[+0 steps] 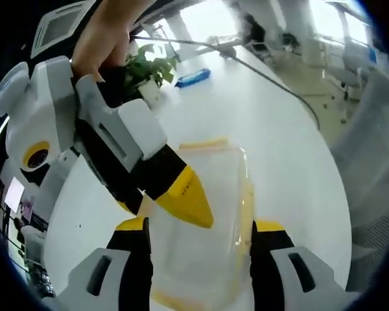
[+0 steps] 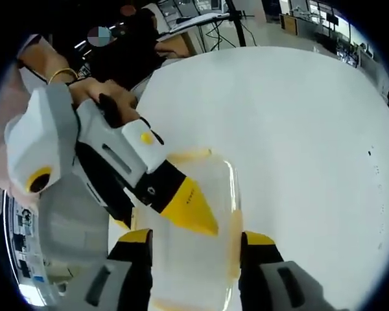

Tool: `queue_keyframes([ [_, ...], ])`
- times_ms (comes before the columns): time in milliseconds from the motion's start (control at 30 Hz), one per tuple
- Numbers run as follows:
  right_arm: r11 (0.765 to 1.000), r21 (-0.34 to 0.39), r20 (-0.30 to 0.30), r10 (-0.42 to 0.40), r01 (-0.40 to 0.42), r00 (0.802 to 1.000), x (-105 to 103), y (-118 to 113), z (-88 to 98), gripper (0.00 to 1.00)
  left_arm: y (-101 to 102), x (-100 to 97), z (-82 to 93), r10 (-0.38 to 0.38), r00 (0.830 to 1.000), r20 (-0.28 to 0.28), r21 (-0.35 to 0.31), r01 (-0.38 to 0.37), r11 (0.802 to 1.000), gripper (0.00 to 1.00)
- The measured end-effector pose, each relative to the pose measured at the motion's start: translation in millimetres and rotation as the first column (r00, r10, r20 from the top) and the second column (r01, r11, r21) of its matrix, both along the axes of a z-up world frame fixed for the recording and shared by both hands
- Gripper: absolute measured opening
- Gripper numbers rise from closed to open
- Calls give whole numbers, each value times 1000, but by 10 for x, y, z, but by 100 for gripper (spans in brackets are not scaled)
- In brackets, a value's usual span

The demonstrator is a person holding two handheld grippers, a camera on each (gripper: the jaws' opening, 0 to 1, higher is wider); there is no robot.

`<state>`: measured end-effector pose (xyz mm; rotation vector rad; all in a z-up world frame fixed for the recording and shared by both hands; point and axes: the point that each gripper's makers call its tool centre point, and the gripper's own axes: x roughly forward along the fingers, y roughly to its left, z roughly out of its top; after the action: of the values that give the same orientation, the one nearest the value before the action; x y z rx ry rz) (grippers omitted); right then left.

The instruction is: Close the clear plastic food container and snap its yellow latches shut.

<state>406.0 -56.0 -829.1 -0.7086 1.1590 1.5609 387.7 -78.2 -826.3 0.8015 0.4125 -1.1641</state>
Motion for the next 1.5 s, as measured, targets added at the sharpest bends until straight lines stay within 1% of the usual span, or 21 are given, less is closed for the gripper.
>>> queue_keyframes([
  [33, 1000, 7, 3, -1, 1, 1000, 10, -4, -1, 52, 7, 7, 5, 1, 1000, -10, -18, -1, 1000, 58],
  [233, 1000, 18, 27, -21, 20, 999, -10, 6, 27, 52, -4, -10, 9, -11, 1000, -7, 11, 11, 1000, 58],
  [300, 1000, 14, 57, -17, 16, 998, -7, 9, 40, 52, -1, -12, 12, -18, 1000, -8, 18, 18, 1000, 58],
  [400, 1000, 7, 131, 9, -9, 991, -16, 23, 80, 52, 3, -17, 9, -31, 999, -9, 38, 32, 999, 59],
  [500, 1000, 8, 157, 1, -2, 988, -38, 24, 91, 51, 8, -29, 12, -44, 999, -12, 52, 45, 998, 60],
  [600, 1000, 9, 159, -21, 19, 987, -47, 15, 82, 51, 14, -110, 15, -88, 995, -54, 50, 90, 995, 63],
  [667, 999, 10, 173, -33, 31, 984, -51, 19, 88, 51, 14, -125, 11, -90, 994, -58, 51, 93, 994, 66],
  [800, 1000, -15, 255, -8, 12, 967, -46, 30, 122, 51, 8, -85, 22, -79, 996, -52, 55, 82, 995, 63],
  [867, 1000, -18, 283, 0, 6, 959, -62, 36, 133, 50, 4, -90, 41, -72, 994, -81, 36, 75, 996, 63],
  [933, 1000, -15, 302, -12, 17, 953, -66, 27, 141, 49, -4, -147, 61, -79, 988, -132, 2, 80, 997, 65],
  [967, 1000, -12, 306, -16, 21, 952, -65, 22, 147, 48, 5, -146, 68, -78, 987, -138, -1, 79, 997, 65],
  [1100, 997, 9, 329, -74, 76, 941, -27, 0, 152, 49, 47, -131, 103, -39, 985, -170, -17, 37, 999, 62],
  [1133, 996, 17, 333, -90, 89, 939, -27, -7, 154, 50, 51, -138, 119, -19, 981, -193, -39, 12, 999, 61],
  [1167, 995, 25, 340, -103, 101, 935, -19, -9, 162, 51, 49, -137, 130, -13, 980, -201, -49, 3, 999, 61],
  [1233, 991, 64, 376, -132, 117, 917, 30, -9, 184, 54, 69, -160, 169, 1, 971, -239, -70, -18, 997, 60],
  [1267, 990, 67, 376, -142, 126, 916, 30, -19, 183, 55, 75, -159, 187, 8, 969, -247, -79, -29, 996, 60],
  [1300, 980, 92, 357, -199, 178, 912, 22, -38, 179, 55, 89, -147, 216, 17, 968, -249, -92, -41, 995, 60],
  [1367, 975, 103, 344, -223, 199, 912, 3, -66, 170, 57, 116, -134, 259, 35, 966, -255, -106, -64, 992, 60],
  [1400, 968, 119, 340, -250, 222, 907, 4, -68, 172, 57, 122, -130, 278, 42, 966, -256, -114, -73, 991, 60],
  [1433, 966, 121, 335, -257, 229, 907, -9, -81, 166, 58, 138, -111, 300, 56, 965, -257, -122, -90, 988, 60],
  [1500, 951, 143, 326, -307, 274, 894, -12, -98, 164, 58, 156, -91, 321, 73, 963, -259, -134, -110, 985, 60],
])
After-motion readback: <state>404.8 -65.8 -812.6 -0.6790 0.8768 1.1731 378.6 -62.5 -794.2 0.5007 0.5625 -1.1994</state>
